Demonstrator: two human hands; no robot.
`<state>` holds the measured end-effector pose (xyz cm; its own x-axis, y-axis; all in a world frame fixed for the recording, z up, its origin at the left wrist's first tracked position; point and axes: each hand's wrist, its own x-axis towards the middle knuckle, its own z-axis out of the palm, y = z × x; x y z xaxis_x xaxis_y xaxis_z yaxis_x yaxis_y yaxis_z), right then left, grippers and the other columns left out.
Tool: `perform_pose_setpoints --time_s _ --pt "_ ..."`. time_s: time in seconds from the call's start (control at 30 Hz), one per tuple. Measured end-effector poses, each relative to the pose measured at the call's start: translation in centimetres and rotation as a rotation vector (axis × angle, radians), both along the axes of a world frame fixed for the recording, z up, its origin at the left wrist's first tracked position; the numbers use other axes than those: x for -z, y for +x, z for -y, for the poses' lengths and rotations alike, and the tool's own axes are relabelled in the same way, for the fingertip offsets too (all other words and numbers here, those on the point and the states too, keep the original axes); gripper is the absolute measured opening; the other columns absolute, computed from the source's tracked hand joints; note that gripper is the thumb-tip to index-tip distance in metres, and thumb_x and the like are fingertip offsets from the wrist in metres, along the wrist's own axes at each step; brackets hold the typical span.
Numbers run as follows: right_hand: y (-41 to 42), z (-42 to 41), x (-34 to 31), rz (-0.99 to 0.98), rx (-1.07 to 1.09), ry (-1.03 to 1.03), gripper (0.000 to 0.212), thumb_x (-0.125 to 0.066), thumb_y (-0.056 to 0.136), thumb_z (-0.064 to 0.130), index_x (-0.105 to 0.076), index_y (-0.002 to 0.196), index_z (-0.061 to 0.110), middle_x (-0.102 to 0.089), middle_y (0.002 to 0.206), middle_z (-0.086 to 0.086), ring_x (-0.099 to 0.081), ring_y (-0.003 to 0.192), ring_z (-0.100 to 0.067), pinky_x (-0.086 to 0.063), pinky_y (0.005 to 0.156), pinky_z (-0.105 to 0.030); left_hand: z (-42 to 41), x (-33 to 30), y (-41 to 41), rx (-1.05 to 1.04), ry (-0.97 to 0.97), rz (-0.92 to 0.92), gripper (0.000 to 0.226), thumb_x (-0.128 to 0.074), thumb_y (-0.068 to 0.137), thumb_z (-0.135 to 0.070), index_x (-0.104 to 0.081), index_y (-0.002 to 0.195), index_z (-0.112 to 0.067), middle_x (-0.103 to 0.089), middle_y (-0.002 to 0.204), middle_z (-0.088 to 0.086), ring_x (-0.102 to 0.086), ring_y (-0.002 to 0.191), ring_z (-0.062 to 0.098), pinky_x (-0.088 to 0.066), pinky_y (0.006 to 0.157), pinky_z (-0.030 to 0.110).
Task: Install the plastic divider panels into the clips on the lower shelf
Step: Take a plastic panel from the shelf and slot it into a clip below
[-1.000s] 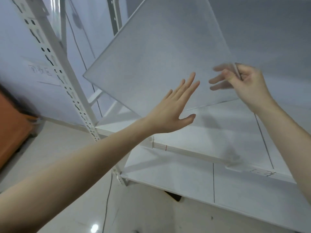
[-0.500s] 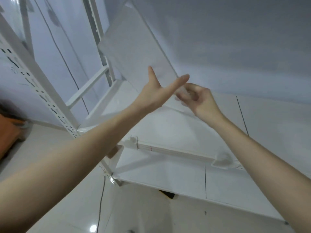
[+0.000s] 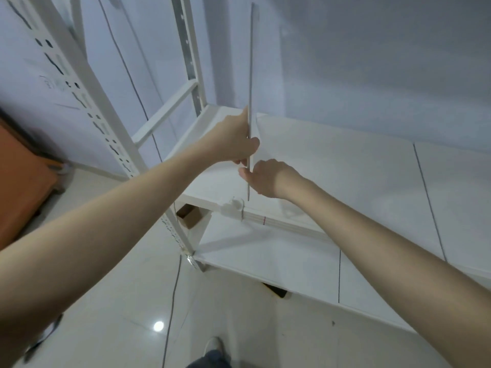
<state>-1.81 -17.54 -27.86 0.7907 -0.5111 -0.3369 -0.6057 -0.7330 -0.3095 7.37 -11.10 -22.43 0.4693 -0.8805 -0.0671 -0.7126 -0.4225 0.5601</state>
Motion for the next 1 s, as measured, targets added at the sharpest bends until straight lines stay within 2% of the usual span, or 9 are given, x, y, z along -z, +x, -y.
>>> perform_pose_setpoints --time_s 0.17,0.27,0.33,0.47,0.6,0.73,0.8,0.9,1.0 --pt "3.1 -0.8 0.9 0.038 0.008 0.024 0.045 -0.028 0.092 0.042 -0.054 0.113 0.011 -0.056 0.103 -0.009 -0.048 0.089 -0.027 -0.039 0.079 -0.033 0.0 1.2 2.3 0.030 0.090 0.132 0.018 -0.044 0.083 -0.011 -0.041 0.066 -0.013 -0.051 0.057 -0.001 -0.063 0.067 0.028 -0.051 0.064 0.032" --pt "4.6 -1.2 2.1 0.043 -0.008 0.038 0.050 -0.021 0.093 0.044 -0.052 0.123 0.018 -0.060 0.108 -0.008 -0.050 0.090 -0.028 -0.037 0.078 -0.034 0.2 2.1 3.3 0.033 0.133 0.190 0.030 -0.047 0.083 -0.012 -0.031 0.057 -0.012 -0.038 0.058 0.001 -0.041 0.055 0.020 -0.033 0.051 0.028" --pt "5.0 -1.4 2.7 0.041 0.003 0.062 0.046 -0.021 0.094 0.041 -0.053 0.115 0.017 -0.060 0.104 -0.008 -0.052 0.093 -0.030 -0.036 0.077 -0.033 0.2 2.8 3.8 0.055 0.146 0.183 0.031 -0.047 0.084 -0.012 -0.030 0.058 -0.015 -0.038 0.061 0.001 -0.037 0.054 0.017 -0.031 0.051 0.028" --pt "4.9 -1.6 2.9 0.032 0.078 0.161 0.030 -0.028 0.094 0.028 -0.038 0.067 0.022 -0.045 0.071 0.002 -0.047 0.084 -0.026 -0.034 0.074 -0.030 0.1 4.1 4.2 0.052 0.107 0.064 0.023 -0.045 0.082 -0.011 -0.038 0.061 -0.017 -0.049 0.065 0.001 -0.054 0.066 0.025 -0.048 0.065 0.036" --pt "5.0 -1.5 3.0 0.035 0.124 0.166 0.032 -0.030 0.094 0.024 -0.033 0.062 0.019 -0.041 0.066 0.002 -0.045 0.077 -0.024 -0.029 0.054 -0.027 -0.3 4.1 4.4 0.063 0.048 -0.055 0.026 -0.043 0.080 -0.007 -0.043 0.057 -0.018 -0.056 0.062 -0.001 -0.063 0.070 0.028 -0.052 0.070 0.034" --pt "5.4 -1.9 3.4 0.042 0.151 0.169 0.033 -0.029 0.094 0.023 -0.027 0.061 0.024 -0.044 0.070 -0.001 -0.045 0.080 -0.025 -0.030 0.055 -0.028 -0.6 4.3 4.9 0.111 0.038 -0.055 0.027 -0.043 0.081 -0.009 -0.040 0.057 -0.020 -0.053 0.063 -0.001 -0.061 0.071 0.029 -0.048 0.066 0.031" --pt "5.5 -2.1 3.4 0.038 0.169 0.180 0.033 -0.029 0.094 0.023 -0.028 0.062 0.023 -0.042 0.068 0.001 -0.044 0.080 -0.025 -0.029 0.053 -0.026 -0.6 4.5 5.1 0.138 0.046 -0.017 0.026 -0.043 0.083 -0.015 -0.038 0.058 -0.017 -0.052 0.065 0.000 -0.057 0.071 0.029 -0.045 0.062 0.032" --pt "5.3 -2.3 3.1 -0.005 0.201 0.188 0.029 -0.029 0.095 0.025 -0.047 0.078 0.011 -0.046 0.071 -0.002 -0.047 0.076 -0.024 -0.034 0.060 -0.029 -0.8 4.5 5.1 0.154 0.040 0.076 0.037 -0.042 0.087 -0.027 -0.034 0.054 -0.014 -0.055 0.058 0.002 -0.054 0.060 0.025 -0.038 0.051 0.027" --pt "5.2 -2.6 2.9 -0.027 0.220 0.168 0.036 -0.029 0.095 0.025 -0.038 0.064 0.010 -0.040 0.065 -0.003 -0.039 0.057 -0.018 -0.029 0.053 -0.030 -1.1 3.9 5.0 0.152 -0.001 0.199 0.041 -0.044 0.086 -0.031 -0.036 0.049 -0.012 -0.054 0.047 0.003 -0.055 0.053 0.025 -0.040 0.051 0.023"
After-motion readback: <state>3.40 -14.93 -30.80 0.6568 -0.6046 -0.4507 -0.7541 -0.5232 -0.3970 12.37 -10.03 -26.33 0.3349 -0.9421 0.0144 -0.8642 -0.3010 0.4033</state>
